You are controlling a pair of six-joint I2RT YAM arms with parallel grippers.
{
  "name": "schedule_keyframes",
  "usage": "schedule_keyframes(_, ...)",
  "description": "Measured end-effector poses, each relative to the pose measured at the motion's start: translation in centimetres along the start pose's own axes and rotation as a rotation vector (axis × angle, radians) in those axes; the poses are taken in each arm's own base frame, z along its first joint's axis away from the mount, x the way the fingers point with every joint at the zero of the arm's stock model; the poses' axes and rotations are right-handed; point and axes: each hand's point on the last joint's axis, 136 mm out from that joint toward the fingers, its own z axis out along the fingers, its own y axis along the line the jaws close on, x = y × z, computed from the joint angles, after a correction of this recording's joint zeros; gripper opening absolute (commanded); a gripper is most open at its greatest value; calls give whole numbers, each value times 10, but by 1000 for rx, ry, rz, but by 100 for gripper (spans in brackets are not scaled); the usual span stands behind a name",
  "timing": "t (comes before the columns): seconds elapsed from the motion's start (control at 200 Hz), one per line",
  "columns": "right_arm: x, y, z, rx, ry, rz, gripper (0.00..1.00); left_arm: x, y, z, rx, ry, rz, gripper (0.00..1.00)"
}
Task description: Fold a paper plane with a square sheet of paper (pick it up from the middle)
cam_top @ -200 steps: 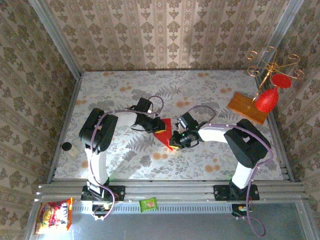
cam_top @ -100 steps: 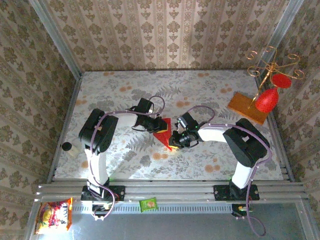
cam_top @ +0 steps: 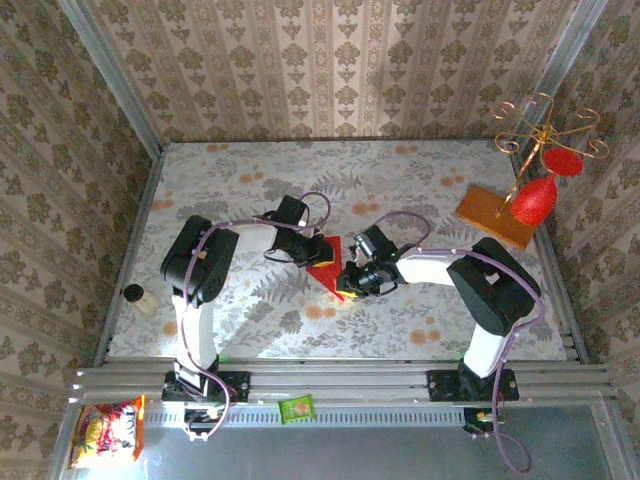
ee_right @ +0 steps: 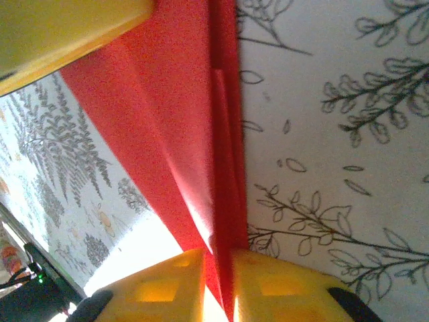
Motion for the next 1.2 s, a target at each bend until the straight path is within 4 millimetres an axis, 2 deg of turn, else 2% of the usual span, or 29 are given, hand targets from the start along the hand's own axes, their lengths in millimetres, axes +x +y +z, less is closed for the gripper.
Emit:
schedule_keyframes(0.1,3,-5,-11,16,-23,11,37,1,0,1,-9,2,7,15)
schedule_keyframes(0.185,3,-9,-26,42,-53,18,39,0,0,0,-12,1,9,15)
schedule_keyframes(0.28,-3,-5,-40,48,-100,4,37,0,0,0,-16,3,12,15)
schedule_keyframes(0.41,-10,4,-43,39,-118,-22,27,0,0,0,-16,3,14,15)
schedule_keyframes(0.545,-21,23,-36,22,-121,-56,15,0,0,0,-18,6,12,15)
schedule_keyframes(0.72,-28,38,-17,14,-105,-86,11,0,1,0,-20,7,11,15)
schedule_keyframes(1.2,-33,25,8,49,-85,-74,10,0,1,1,-19,8,11,15)
